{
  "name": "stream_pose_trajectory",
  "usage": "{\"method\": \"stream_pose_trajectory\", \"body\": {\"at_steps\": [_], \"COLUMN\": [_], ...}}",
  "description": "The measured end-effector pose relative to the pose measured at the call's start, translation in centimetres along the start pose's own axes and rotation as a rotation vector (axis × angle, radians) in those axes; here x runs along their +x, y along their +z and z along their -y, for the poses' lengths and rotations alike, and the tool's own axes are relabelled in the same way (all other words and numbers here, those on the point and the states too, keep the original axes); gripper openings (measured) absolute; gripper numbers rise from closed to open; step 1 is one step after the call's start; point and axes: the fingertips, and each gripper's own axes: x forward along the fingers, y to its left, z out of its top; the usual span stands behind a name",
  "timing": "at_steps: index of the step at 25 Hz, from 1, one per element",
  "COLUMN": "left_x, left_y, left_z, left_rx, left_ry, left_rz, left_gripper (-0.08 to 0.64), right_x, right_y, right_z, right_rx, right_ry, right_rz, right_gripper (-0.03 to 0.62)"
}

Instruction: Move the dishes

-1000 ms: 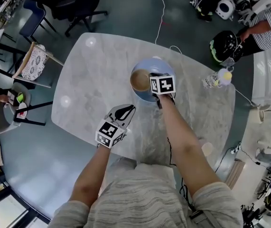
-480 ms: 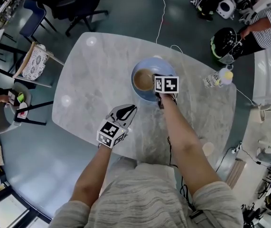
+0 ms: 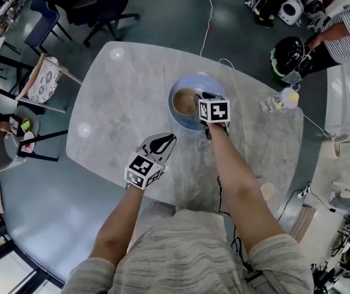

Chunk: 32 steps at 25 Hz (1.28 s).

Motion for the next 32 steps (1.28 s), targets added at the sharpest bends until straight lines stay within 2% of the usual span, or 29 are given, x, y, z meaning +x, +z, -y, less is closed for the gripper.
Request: {"method": "stream_pose_trajectory", "body": {"at_steps": [6, 17, 20, 25, 32], "left_x": [0.1, 0.0, -0.1, 0.1, 1.1], "left_y": [0.7, 1.4, 1.3, 1.0, 1.0], "left_z": [0.2, 2.3, 3.2, 5.0, 8.7], "left_rx": [0.011, 0.031, 0.038, 0.042, 0.076], "left_ry": [-0.011, -0.041, -0.058, -0.088, -0.183], "left_rz": [0.011, 0.015, 0.011, 0.008, 0.006], "left_gripper": [0.028, 0.028, 0.028, 0.028, 0.028], "right_x": [-1.7, -7.4, -9.5, -13.0, -18.3], "right_y": [0.8, 0.2, -0.6, -2.8, -6.4], "right_z": [-1.5, -4.6, -5.5, -6.0, -6.2], "right_rx": [-0.094, -0.119, -0.133, -0.101, -0.075], "right_ry": [0.032, 0.084, 0.087, 0.088, 0.053], "right_rz": [0.041, 0.139, 0.165, 0.198, 0.244], "right_gripper": [0.138, 0.129, 0.127, 0.124, 0.112]}}
